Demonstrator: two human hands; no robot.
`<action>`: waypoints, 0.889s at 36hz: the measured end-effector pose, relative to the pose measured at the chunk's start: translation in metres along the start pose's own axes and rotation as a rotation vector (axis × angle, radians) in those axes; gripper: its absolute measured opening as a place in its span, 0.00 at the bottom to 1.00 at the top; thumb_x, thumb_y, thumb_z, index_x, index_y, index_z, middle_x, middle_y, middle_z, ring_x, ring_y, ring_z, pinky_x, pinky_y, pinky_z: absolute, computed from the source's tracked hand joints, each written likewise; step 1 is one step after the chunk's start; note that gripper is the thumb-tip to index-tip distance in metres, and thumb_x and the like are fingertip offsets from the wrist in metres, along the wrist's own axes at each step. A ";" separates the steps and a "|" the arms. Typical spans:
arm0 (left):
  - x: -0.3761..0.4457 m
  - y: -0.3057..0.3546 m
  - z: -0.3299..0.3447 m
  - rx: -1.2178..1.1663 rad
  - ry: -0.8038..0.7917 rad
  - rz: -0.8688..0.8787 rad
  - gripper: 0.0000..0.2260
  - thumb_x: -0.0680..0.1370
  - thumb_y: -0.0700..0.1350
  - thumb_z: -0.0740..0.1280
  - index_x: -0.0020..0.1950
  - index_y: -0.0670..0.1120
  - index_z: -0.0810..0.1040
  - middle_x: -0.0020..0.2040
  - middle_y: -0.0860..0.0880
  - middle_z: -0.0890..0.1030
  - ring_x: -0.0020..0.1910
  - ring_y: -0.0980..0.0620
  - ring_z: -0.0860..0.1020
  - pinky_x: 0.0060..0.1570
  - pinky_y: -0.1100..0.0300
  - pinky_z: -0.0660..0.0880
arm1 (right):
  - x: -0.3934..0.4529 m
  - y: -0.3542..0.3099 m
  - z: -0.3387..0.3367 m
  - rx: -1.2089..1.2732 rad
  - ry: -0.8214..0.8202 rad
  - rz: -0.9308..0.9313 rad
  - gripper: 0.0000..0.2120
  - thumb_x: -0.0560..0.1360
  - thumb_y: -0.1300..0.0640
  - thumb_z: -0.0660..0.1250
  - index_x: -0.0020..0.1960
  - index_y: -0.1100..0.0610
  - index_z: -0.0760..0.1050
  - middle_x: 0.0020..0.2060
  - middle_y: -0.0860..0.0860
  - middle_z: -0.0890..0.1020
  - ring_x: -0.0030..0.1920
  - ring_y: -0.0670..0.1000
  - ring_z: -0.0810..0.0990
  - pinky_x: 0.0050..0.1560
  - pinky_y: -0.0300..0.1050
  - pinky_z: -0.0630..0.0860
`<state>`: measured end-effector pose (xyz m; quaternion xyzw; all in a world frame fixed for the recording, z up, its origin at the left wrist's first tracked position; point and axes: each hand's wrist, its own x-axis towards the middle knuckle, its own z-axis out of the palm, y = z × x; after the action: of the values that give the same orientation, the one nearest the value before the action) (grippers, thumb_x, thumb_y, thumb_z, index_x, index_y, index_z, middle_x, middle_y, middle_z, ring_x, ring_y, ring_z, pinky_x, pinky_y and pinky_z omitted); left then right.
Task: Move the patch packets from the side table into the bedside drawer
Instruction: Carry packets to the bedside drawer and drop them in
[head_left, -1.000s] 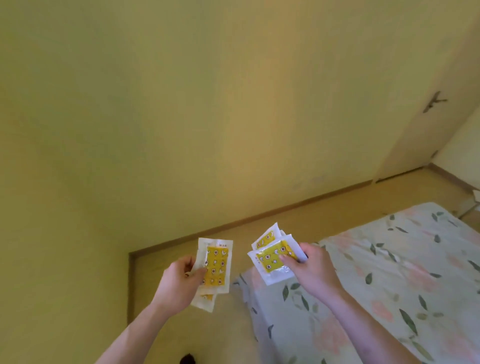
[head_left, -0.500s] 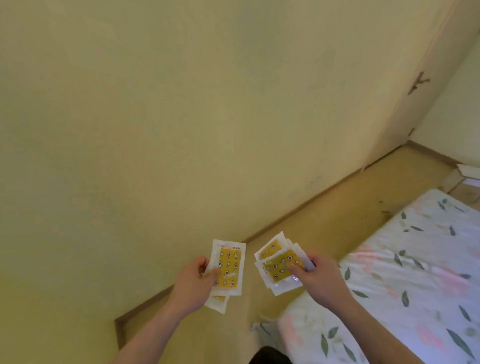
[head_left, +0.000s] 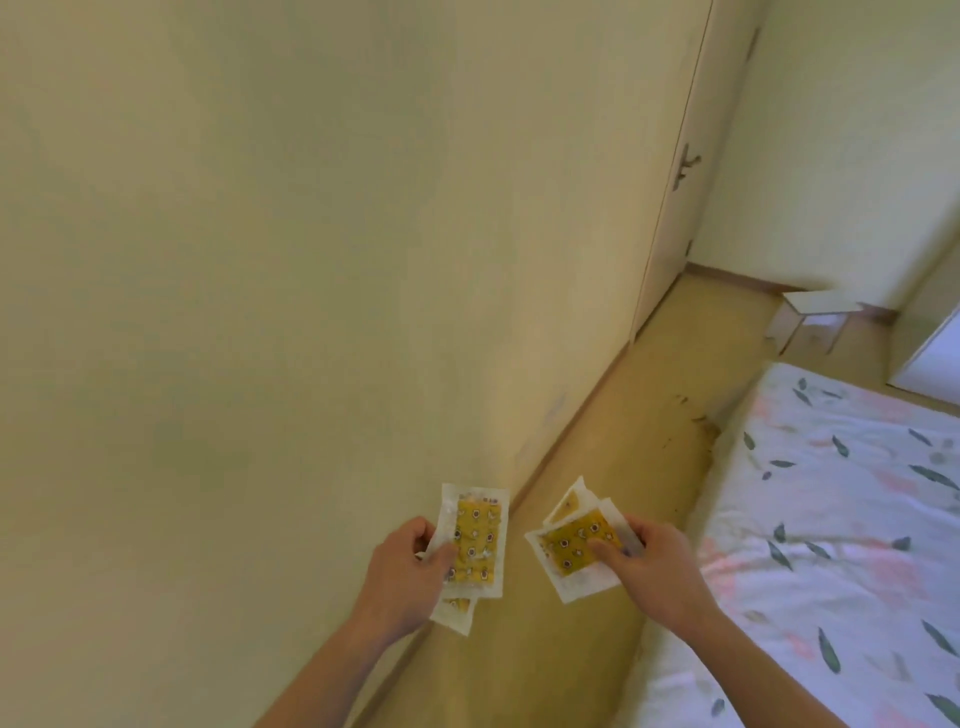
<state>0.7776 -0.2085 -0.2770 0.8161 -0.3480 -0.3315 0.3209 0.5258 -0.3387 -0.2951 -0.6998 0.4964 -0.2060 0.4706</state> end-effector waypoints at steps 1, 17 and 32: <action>0.017 0.009 0.000 0.007 -0.013 0.011 0.08 0.78 0.46 0.69 0.40 0.47 0.76 0.39 0.51 0.83 0.35 0.57 0.80 0.32 0.66 0.73 | 0.014 -0.002 -0.005 -0.001 0.023 0.010 0.02 0.75 0.52 0.73 0.46 0.44 0.84 0.36 0.42 0.86 0.37 0.46 0.84 0.39 0.42 0.79; 0.282 0.170 0.091 -0.003 -0.371 0.234 0.07 0.78 0.45 0.69 0.41 0.47 0.76 0.38 0.53 0.82 0.31 0.62 0.77 0.30 0.69 0.70 | 0.191 0.002 -0.118 0.005 0.435 0.206 0.07 0.75 0.55 0.74 0.40 0.45 0.81 0.31 0.37 0.83 0.32 0.38 0.80 0.31 0.30 0.72; 0.456 0.358 0.230 0.196 -0.700 0.456 0.02 0.77 0.45 0.70 0.46 0.47 0.80 0.43 0.49 0.85 0.40 0.52 0.83 0.38 0.61 0.76 | 0.285 0.047 -0.228 0.104 0.909 0.462 0.17 0.74 0.54 0.75 0.29 0.50 0.73 0.20 0.43 0.72 0.23 0.47 0.71 0.25 0.36 0.62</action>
<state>0.7204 -0.8293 -0.2836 0.5832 -0.6372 -0.4745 0.1694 0.4499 -0.6983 -0.2785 -0.3871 0.7817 -0.4045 0.2746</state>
